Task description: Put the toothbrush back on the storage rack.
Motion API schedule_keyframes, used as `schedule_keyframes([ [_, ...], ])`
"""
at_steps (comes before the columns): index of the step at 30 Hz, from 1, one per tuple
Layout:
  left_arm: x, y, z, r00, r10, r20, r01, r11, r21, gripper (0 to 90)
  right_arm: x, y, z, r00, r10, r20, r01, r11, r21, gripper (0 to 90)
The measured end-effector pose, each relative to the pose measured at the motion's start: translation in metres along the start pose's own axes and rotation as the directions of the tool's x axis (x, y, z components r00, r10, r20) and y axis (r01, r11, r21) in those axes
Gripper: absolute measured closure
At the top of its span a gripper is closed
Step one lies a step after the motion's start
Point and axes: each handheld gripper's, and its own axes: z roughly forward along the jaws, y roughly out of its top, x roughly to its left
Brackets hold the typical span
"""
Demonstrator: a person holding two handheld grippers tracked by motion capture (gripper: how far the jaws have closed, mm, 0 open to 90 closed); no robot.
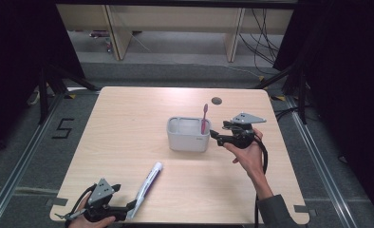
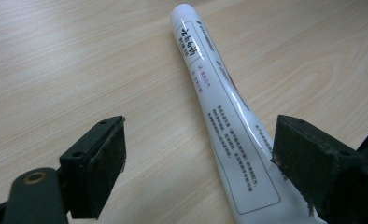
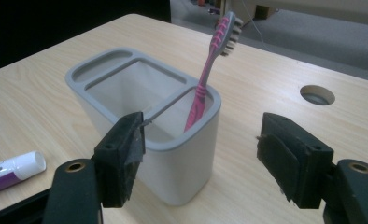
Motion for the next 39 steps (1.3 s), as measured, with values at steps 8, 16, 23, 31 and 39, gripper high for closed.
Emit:
schedule_keyframes([
  [8,0.0,0.0,-0.001,1.0,0.004,0.003,-0.004,1.0,0.003,16.8,0.0,-0.011,-0.009,1.0,0.005,0.0,-0.005,1.0,0.003,31.9],
  [16,0.0,-0.001,-0.002,1.0,-0.003,-0.004,0.003,1.0,-0.003,16.8,-0.002,-0.021,-0.019,0.9999,0.011,0.01,-0.012,1.0,0.011,31.5],
  [23,0.002,-0.002,-0.004,0.9997,0.024,-0.004,-0.024,0.9996,0.014,16.8,0.006,-0.025,-0.022,0.9998,-0.013,0.012,0.013,1.0,0.021,30.2],
  [31,-0.001,-0.002,-0.002,1.0,-0.007,-0.006,0.007,0.9999,-0.014,16.8,0.016,-0.031,-0.025,0.9994,-0.033,-0.01,0.033,0.999,0.036,29.4],
  [39,-0.001,-0.002,-0.002,1.0,-0.003,-0.006,0.003,1.0,-0.008,16.8,0.027,-0.042,-0.028,0.9988,-0.042,-0.024,0.044,0.997,0.057,29.3],
])
